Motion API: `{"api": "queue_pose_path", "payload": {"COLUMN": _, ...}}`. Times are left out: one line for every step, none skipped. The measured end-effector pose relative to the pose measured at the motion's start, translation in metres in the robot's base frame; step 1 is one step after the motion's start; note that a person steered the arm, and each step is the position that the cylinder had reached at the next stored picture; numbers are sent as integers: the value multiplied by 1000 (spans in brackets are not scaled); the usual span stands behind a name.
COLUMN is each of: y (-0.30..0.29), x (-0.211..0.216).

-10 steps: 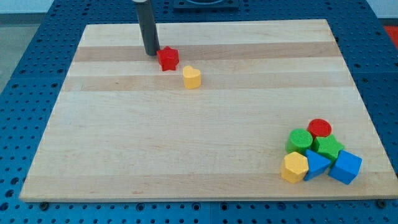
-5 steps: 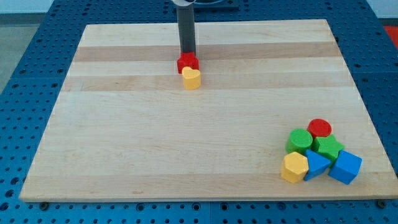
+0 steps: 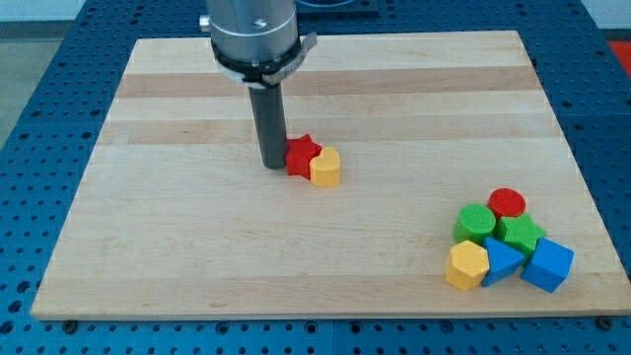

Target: Move red star and yellow heart towards bottom center

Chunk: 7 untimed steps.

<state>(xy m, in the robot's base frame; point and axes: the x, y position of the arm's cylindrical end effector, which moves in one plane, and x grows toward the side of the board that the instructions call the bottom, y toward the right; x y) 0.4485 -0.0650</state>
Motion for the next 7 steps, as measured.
{"api": "queue_pose_path", "payload": {"y": 1, "x": 6}}
{"api": "queue_pose_path", "payload": {"y": -19, "x": -18}}
{"api": "queue_pose_path", "payload": {"y": -22, "x": -49}}
{"api": "queue_pose_path", "payload": {"y": 10, "x": -43}}
{"api": "queue_pose_path", "payload": {"y": 31, "x": -20}}
{"api": "queue_pose_path", "payload": {"y": 51, "x": 6}}
{"api": "queue_pose_path", "payload": {"y": 70, "x": 28}}
